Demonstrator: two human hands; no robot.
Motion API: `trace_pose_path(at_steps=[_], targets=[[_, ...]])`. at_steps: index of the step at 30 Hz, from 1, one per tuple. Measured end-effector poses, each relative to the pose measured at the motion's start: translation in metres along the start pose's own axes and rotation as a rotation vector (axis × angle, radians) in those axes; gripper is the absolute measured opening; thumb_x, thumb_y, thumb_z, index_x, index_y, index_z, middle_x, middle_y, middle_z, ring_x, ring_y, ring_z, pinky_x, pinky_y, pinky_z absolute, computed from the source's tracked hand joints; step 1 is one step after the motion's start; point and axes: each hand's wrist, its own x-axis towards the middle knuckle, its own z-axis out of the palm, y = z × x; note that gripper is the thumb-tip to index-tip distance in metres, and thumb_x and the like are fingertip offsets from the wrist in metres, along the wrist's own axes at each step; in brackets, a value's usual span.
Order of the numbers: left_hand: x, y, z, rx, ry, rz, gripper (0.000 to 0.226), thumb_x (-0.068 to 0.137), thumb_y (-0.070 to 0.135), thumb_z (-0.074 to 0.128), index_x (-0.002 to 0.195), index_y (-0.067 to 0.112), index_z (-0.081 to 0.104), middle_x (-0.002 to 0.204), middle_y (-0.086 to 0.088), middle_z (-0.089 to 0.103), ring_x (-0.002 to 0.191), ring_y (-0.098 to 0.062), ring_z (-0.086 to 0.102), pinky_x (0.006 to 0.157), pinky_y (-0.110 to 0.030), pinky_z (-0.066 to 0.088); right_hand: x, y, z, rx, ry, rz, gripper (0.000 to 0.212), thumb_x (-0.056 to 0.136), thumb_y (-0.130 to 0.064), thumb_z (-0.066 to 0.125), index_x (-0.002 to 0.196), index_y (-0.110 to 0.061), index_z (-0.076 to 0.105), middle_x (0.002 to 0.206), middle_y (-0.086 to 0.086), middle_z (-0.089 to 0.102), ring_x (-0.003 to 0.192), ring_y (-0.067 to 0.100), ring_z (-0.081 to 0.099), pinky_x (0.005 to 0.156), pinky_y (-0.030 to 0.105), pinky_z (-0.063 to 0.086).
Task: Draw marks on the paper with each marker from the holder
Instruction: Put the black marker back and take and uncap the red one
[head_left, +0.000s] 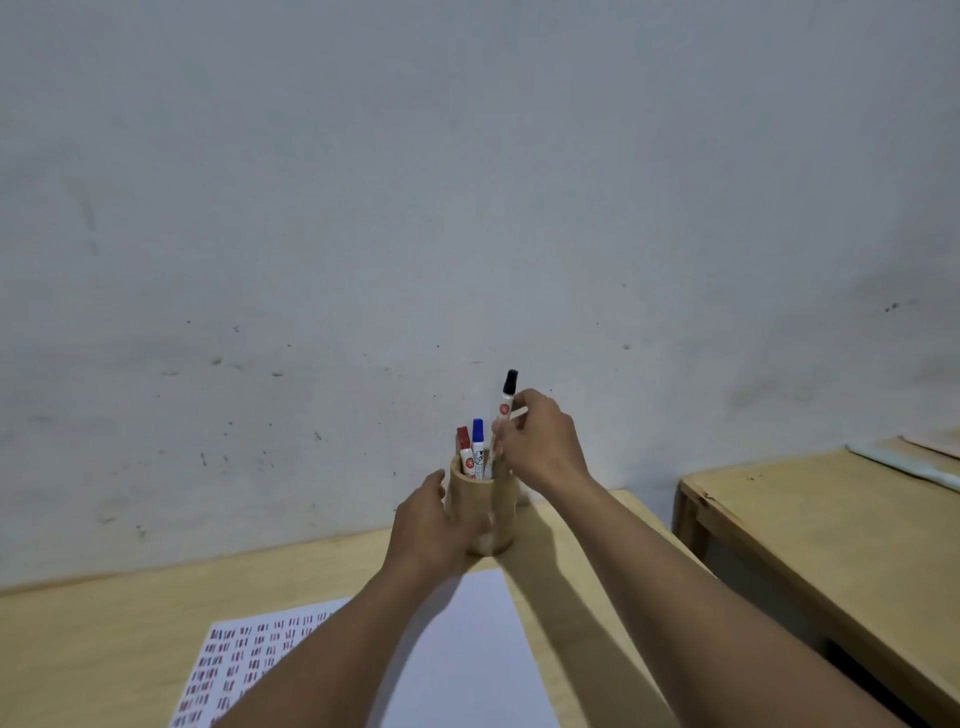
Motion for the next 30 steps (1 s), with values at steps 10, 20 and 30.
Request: trace_pose_path(at_steps=[10, 20, 30], targets=[[0.000, -0.014, 0.010, -0.053, -0.003, 0.049, 0.035, 0.073, 0.024, 0.081, 0.102, 0.031, 0.061, 0.087, 0.025, 0.064, 0.079, 0.008, 0.060, 0.054, -0.004, 0.043, -0.002, 0.018, 0.028, -0.133, 0.008, 0.036, 0.021, 0.096, -0.016, 0.061, 0.115, -0.017, 0.052, 0.094, 0.002, 0.065, 0.079, 0.020, 0.064, 0.062, 0.031, 0.049], [-0.006, -0.014, 0.010, 0.006, 0.040, 0.067, 0.036, 0.077, 0.004, 0.062, 0.104, 0.028, 0.067, 0.083, 0.017, 0.067, 0.074, -0.002, 0.063, 0.058, -0.009, 0.048, -0.009, 0.003, 0.048, -0.391, 0.016, -0.088, 0.022, 0.096, -0.034, 0.055, 0.084, -0.018, 0.065, 0.081, 0.001, 0.067, 0.068, 0.024, 0.057, 0.059, 0.030, 0.039], [-0.010, -0.010, 0.012, -0.025, 0.045, 0.047, 0.033, 0.080, 0.004, 0.061, 0.106, 0.023, 0.067, 0.089, 0.012, 0.069, 0.086, -0.014, 0.068, 0.077, -0.033, 0.058, -0.013, 0.003, 0.049, -0.363, 0.036, -0.063, 0.030, 0.094, -0.031, 0.057, 0.067, -0.020, 0.047, 0.067, -0.005, 0.052, 0.058, 0.017, 0.051, 0.047, 0.026, 0.027]])
